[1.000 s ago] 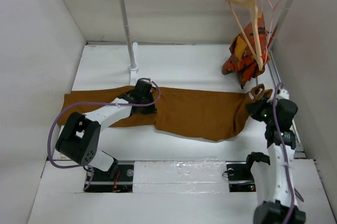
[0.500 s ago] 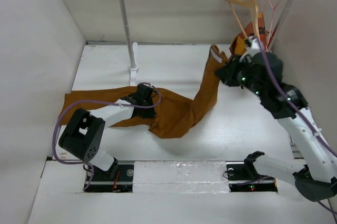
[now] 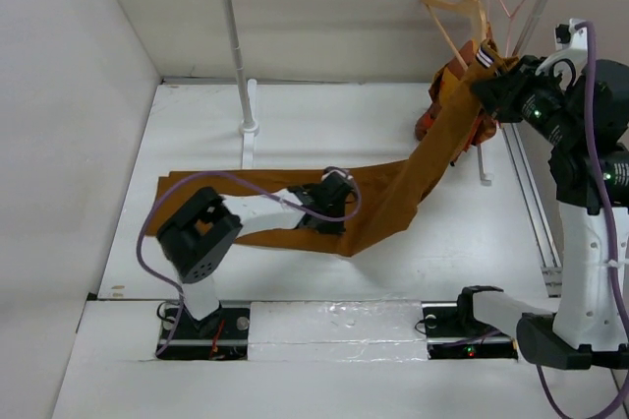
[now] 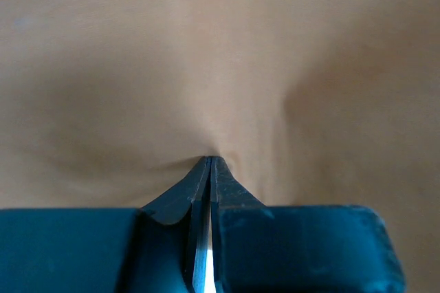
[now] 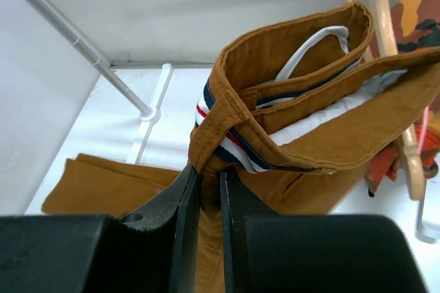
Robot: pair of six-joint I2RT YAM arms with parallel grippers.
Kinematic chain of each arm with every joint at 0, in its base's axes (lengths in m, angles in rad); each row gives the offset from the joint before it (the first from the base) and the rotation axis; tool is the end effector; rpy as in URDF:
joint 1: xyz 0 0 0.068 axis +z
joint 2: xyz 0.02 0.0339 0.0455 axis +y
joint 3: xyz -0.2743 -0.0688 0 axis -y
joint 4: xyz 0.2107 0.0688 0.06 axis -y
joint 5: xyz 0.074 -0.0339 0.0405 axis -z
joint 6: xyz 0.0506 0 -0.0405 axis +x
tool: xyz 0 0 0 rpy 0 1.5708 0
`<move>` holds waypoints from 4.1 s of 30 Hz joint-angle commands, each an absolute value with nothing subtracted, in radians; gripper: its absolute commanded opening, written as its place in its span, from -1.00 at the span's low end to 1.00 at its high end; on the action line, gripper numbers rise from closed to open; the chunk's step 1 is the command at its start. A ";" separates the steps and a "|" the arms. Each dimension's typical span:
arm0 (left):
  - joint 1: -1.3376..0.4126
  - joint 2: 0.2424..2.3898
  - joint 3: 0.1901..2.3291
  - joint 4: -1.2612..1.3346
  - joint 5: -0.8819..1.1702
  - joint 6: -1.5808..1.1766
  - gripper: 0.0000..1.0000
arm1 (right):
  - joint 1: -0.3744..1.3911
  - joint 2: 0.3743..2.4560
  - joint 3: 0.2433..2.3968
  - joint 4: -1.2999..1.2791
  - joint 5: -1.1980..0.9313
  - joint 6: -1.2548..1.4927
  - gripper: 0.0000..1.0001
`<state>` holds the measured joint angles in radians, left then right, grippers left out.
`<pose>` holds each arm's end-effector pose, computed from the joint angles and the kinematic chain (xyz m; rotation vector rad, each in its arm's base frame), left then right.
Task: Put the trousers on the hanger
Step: Fold the trousers at the center of the board, then pick up the hanger from the clothesline.
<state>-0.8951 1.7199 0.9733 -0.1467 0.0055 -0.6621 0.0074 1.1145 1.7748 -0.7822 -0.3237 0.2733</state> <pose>0.2088 -0.2610 0.1886 0.3034 2.5706 -0.6455 0.1497 0.0172 0.5215 -0.0180 1.7095 0.4830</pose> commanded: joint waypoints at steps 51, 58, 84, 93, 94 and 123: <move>-0.167 1.251 0.865 -0.229 -0.058 -0.666 -0.37 | 0.778 1.458 1.066 -0.328 -0.344 0.181 -1.00; 0.110 1.385 0.731 -0.203 0.066 -0.710 -0.39 | 0.740 1.431 0.864 -0.270 -0.293 0.213 -1.00; -0.497 1.365 1.031 -0.118 0.089 -0.587 -1.00 | 0.557 1.276 1.595 -0.706 -0.124 0.029 -1.00; -0.684 1.414 0.988 -0.017 0.147 -0.562 -1.00 | 0.097 1.397 1.954 -0.741 -0.110 -0.195 0.04; -0.696 1.416 0.992 -0.021 0.144 -0.557 -1.00 | 0.074 1.416 1.980 -0.755 -0.132 -0.227 0.19; -0.718 1.401 1.066 -0.084 0.146 -0.565 -0.39 | -0.157 1.510 1.741 -0.537 -0.362 -0.215 -1.00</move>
